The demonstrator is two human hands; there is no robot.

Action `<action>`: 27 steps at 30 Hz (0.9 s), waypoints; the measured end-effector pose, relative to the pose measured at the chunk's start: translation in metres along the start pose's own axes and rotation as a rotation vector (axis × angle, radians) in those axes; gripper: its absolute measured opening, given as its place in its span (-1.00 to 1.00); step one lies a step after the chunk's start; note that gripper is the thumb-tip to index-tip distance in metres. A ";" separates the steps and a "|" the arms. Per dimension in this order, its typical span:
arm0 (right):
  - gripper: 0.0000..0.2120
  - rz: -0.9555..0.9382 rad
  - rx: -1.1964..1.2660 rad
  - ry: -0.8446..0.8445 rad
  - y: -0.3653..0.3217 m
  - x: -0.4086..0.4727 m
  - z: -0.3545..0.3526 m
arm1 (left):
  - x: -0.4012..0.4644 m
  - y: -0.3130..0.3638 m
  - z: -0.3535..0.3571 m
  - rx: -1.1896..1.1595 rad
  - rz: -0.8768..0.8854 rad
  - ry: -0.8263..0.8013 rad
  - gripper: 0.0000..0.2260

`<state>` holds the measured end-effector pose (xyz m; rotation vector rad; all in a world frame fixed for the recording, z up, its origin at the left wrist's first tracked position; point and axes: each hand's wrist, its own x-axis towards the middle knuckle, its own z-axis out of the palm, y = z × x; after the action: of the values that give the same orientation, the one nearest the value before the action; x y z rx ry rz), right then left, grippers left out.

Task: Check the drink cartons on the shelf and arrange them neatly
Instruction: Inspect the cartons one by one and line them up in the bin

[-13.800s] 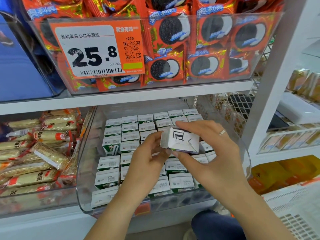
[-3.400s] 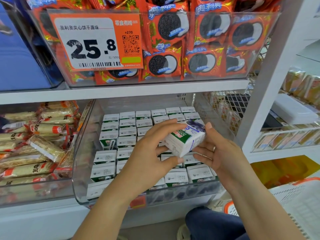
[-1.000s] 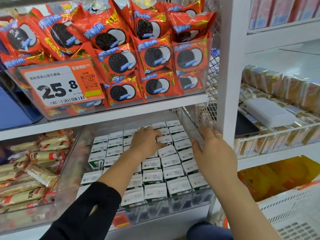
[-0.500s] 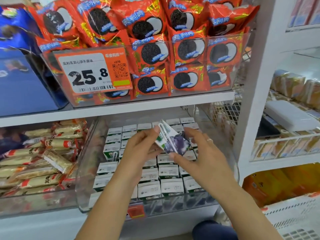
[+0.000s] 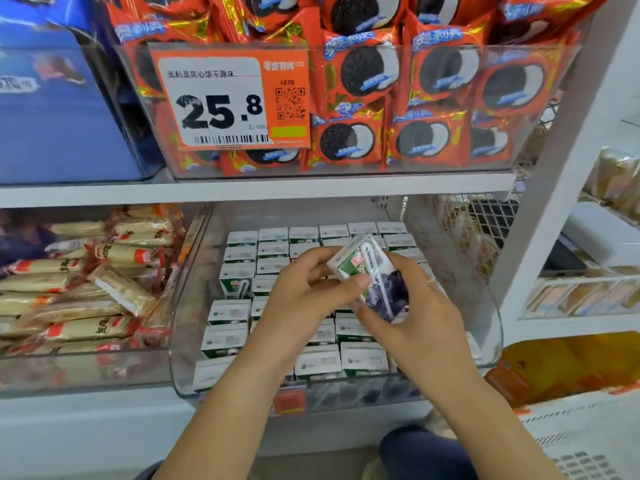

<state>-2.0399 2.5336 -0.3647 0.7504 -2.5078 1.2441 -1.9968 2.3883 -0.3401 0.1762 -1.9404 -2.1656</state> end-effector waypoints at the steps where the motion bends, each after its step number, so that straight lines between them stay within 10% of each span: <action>1: -0.50 -0.005 -0.002 0.003 0.000 -0.001 0.000 | -0.001 0.000 0.000 -0.008 0.002 -0.004 -0.72; 27: -0.34 -0.287 -0.182 0.296 0.000 -0.001 -0.002 | 0.001 -0.004 -0.001 -0.059 0.025 -0.096 -0.61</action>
<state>-2.0394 2.5355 -0.3636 0.7838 -2.1502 0.9378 -1.9982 2.3877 -0.3441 0.0388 -1.9146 -2.2504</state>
